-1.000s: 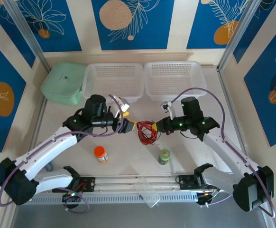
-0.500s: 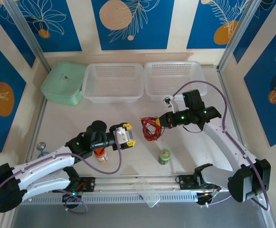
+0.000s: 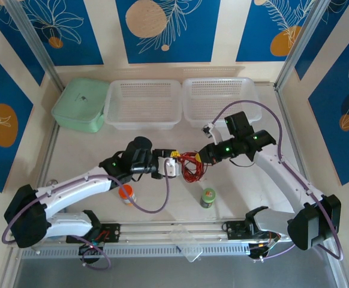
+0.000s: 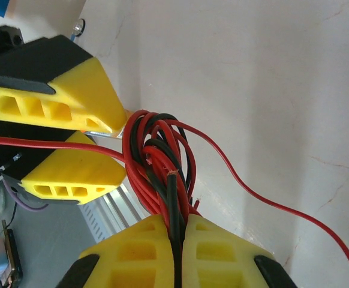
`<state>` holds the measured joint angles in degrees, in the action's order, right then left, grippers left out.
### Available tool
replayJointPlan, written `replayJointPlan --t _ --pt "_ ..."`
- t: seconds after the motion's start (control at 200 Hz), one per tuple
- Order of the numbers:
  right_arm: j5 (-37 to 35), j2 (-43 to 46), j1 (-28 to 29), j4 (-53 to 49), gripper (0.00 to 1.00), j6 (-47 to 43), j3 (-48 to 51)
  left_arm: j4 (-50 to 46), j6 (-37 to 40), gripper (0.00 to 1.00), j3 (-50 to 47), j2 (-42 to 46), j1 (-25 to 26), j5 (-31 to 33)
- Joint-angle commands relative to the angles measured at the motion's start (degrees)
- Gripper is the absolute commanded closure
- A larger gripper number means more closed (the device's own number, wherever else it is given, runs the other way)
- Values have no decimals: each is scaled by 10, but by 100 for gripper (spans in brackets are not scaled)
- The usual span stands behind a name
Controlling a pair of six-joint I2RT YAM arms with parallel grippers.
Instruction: Untangle the cables
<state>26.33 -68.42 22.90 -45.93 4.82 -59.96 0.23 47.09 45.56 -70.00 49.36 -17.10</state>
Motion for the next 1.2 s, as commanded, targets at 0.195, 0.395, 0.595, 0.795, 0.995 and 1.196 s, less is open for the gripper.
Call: replayJointPlan --t 0.195,0.395,0.595,0.795,0.995,1.196 --pt "-9 -14 30 -21 100 -20 -16 -35 42 44 38 -17 -8 -26" --pt "-4 -14 36 -17 100 -19 -18 -52 51 42 45 -32 -10 -22" --pt "-1 -13 38 -17 100 -19 -19 -51 49 42 44 -43 -10 -31" --pt "2 -13 42 -16 100 -18 -18 -34 50 48 42 -52 -10 -24" --pt "2 -13 44 -13 100 -14 -15 -33 47 62 49 -52 -10 -19" --pt "9 -9 46 -5 100 -9 -12 -50 42 77 53 -63 -9 -28"
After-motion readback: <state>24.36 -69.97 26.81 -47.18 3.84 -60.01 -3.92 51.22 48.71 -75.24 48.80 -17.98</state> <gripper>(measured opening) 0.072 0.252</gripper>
